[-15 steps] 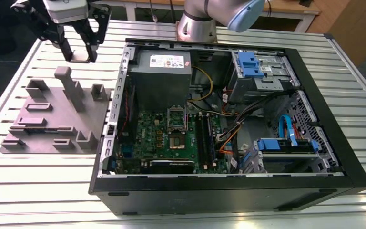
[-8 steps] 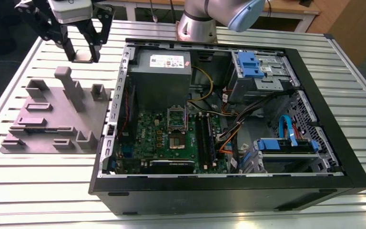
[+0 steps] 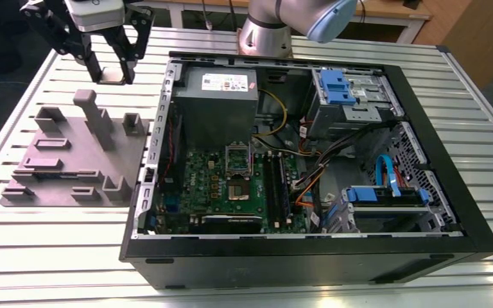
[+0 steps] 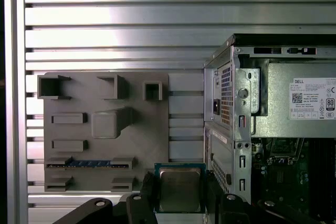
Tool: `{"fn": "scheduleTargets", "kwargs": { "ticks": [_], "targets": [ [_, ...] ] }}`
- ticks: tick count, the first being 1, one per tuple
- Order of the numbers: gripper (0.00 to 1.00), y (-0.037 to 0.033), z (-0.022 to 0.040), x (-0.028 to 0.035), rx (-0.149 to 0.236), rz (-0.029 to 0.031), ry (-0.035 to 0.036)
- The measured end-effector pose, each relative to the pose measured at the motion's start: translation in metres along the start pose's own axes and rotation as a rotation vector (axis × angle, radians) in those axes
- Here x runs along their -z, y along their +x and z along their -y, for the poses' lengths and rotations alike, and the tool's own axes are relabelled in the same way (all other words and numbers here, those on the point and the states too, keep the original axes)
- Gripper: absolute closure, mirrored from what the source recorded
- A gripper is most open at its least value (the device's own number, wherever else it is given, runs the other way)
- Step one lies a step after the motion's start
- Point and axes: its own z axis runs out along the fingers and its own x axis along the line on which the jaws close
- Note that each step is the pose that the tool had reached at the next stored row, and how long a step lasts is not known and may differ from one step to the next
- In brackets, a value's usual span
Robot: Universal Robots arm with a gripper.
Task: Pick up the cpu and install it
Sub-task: 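Pick up the cpu and move it towards the insertion slot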
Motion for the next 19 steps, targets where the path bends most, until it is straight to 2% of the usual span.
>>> {"fn": "scheduleTargets", "kwargs": {
  "ticks": [4,9,19],
  "targets": [
    [0.53,-0.0007,0.0,0.0,0.0,0.0,0.0],
    [0.53,-0.0101,-0.0002,0.0,0.0,0.0,0.0],
    [0.53,-0.0239,-0.0006,0.0,0.0,0.0,0.0]
  ]
}}
